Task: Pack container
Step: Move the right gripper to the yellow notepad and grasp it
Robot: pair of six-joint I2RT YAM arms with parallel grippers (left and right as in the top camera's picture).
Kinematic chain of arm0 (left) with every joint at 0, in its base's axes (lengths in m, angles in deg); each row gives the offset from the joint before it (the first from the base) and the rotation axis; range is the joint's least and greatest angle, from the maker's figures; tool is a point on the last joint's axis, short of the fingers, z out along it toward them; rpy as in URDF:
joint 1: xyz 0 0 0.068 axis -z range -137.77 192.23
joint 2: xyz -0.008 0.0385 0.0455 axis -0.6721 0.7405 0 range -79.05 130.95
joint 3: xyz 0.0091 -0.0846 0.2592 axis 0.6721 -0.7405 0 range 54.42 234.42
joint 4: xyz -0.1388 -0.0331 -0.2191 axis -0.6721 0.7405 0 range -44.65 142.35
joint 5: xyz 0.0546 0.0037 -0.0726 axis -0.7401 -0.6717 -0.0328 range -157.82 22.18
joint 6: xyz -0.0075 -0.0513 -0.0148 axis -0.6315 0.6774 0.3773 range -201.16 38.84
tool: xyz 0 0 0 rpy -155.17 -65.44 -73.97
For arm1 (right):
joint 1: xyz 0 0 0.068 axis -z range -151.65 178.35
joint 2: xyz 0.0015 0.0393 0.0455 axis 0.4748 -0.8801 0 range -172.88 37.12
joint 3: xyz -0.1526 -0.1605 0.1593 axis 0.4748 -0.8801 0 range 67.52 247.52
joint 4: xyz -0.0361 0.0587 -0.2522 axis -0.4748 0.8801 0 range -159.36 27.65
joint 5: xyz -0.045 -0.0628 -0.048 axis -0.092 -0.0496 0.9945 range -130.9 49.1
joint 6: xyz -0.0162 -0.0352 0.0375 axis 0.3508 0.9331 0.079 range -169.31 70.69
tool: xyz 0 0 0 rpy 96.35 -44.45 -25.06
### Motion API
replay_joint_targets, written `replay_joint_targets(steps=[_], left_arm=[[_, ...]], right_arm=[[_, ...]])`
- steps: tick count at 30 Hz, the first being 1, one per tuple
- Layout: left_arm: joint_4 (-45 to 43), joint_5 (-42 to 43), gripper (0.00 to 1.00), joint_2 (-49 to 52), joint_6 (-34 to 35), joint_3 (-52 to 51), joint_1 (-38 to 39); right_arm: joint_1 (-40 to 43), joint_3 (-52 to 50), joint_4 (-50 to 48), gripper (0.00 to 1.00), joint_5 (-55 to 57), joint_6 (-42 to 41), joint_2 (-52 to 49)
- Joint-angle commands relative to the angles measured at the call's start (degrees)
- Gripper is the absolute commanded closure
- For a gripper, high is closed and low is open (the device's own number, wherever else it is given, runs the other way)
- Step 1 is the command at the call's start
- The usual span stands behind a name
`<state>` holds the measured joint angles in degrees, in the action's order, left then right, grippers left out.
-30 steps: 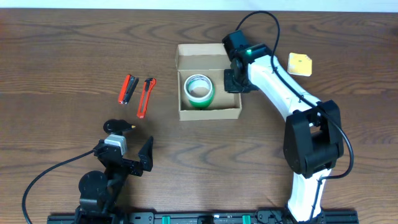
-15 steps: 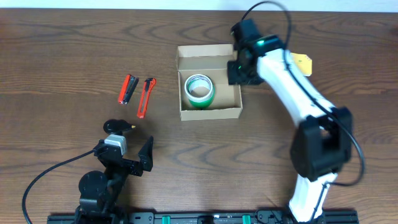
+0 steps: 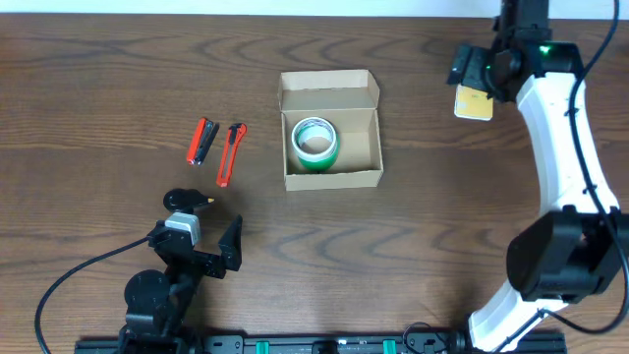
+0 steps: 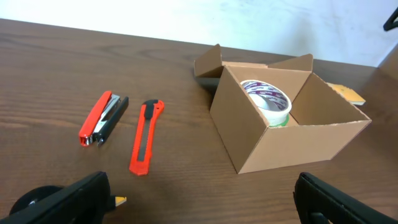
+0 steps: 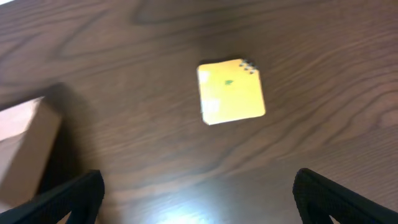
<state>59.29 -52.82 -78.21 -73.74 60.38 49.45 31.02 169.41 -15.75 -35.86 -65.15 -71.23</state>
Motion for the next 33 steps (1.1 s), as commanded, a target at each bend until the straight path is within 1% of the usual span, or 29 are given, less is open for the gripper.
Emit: replay_joint_targets(steps=[1,11,14,22,25,33], left_arm=[[0.37,-0.42,0.05,-0.48,-0.83,-1.44,-0.24],[0.37,-0.42,0.05,-0.48,-0.83,-1.44,-0.24],[0.37,-0.42,0.05,-0.48,-0.83,-1.44,-0.24],[0.37,-0.44,0.05,-0.48,-0.83,-1.44,-0.24],[0.37,-0.42,0.04,-0.48,-0.83,-1.44,-0.24],[0.37,-0.44,0.05,-0.48,-0.83,-1.44,-0.24]], right_arm=[[1.46,-0.31,-0.85,0.01,0.74,0.79,-2.95],[2.29,-0.31,-4.72,0.01,1.2,1.14,-9.2],[2.54,-0.31,-5.95,0.01,1.16,2.27,-10.14],[3.54,-0.11,-7.89,0.01,0.96,2.16,-10.95],[4.0,2.32,-7.26,0.01,0.68,2.19,-13.2],[5.38,13.44,-1.86,0.01,0.52,2.67,-22.34]])
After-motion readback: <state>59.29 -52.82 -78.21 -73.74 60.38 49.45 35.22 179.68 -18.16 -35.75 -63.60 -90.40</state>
